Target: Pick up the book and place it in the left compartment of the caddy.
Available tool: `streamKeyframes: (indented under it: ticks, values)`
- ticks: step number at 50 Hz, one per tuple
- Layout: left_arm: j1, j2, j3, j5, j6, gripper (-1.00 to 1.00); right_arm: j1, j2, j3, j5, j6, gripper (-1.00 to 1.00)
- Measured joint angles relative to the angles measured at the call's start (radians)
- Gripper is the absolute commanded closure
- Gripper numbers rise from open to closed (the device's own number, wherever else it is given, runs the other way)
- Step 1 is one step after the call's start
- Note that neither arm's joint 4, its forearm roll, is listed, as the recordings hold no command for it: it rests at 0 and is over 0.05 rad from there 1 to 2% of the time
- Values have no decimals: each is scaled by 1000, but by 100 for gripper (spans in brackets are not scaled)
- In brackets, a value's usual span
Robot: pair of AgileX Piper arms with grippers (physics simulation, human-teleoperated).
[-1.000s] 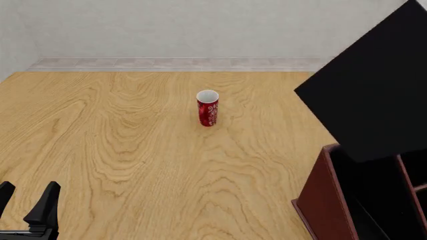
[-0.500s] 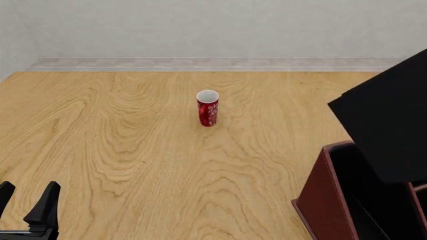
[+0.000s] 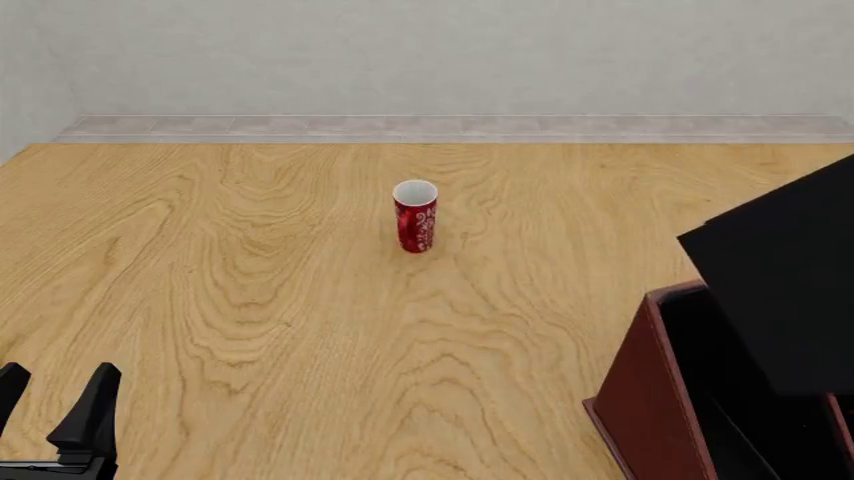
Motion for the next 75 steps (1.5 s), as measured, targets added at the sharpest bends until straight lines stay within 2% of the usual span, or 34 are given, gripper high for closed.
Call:
streamKeyframes:
  ticks: [50,75]
  values:
    - [0,0,0,0,0,-100,-208,-83,145,0,-11,100]
    - [0,0,0,0,0,-100,-297,-93,212,0,-34,100]
